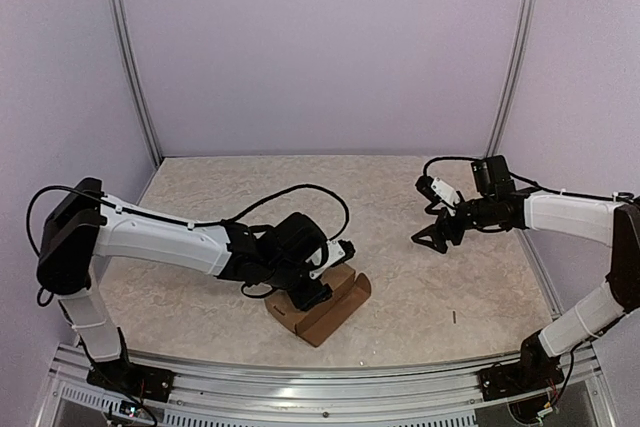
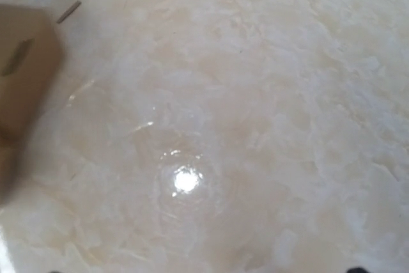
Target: Fold the paper box
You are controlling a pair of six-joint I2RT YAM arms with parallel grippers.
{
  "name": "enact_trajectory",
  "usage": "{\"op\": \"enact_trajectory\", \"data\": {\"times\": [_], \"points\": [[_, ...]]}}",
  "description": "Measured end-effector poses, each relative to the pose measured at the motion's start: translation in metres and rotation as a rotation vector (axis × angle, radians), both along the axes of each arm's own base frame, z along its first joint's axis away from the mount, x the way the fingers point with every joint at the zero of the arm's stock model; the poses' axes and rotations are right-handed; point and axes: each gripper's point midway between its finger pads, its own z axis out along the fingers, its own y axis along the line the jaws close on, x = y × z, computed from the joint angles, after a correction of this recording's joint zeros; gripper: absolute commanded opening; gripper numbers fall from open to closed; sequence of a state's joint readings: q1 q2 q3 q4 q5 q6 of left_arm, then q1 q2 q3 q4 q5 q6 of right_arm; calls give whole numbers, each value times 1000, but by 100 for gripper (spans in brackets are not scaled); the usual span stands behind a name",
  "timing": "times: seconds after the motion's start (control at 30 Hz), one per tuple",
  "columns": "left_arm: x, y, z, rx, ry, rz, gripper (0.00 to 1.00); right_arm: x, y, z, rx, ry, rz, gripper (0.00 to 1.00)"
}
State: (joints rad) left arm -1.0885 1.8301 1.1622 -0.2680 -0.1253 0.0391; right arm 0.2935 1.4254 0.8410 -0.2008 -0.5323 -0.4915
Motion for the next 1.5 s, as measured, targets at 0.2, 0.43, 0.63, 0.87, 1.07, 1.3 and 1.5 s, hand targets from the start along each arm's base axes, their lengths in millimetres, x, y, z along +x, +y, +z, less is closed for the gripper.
{"op": "enact_trajectory", "data": {"times": [0.2, 0.43, 0.63, 0.87, 1.07, 1.3, 1.5], "points": [[-11, 40, 31, -1, -24, -97, 66, -16, 20, -5, -23, -23, 66, 82], [31, 28, 147, -325, -171, -25, 63, -56, 69, -22, -53, 33, 186, 66], [48, 8, 115, -308, -70, 78, 60, -83, 94, -47, -77, 129, 238, 56], [18, 33, 31, -155, 112, 183, 59, -105, 109, -78, -116, 225, 271, 47], [5, 46, 10, -128, 155, 235, 59, -108, 120, -80, -104, 214, 288, 46], [11, 45, 6, -133, 128, 271, 59, -113, 129, -87, -106, 211, 310, 41], [12, 43, 6, -129, 95, 285, 59, -117, 129, -104, -135, 243, 316, 31]]}}
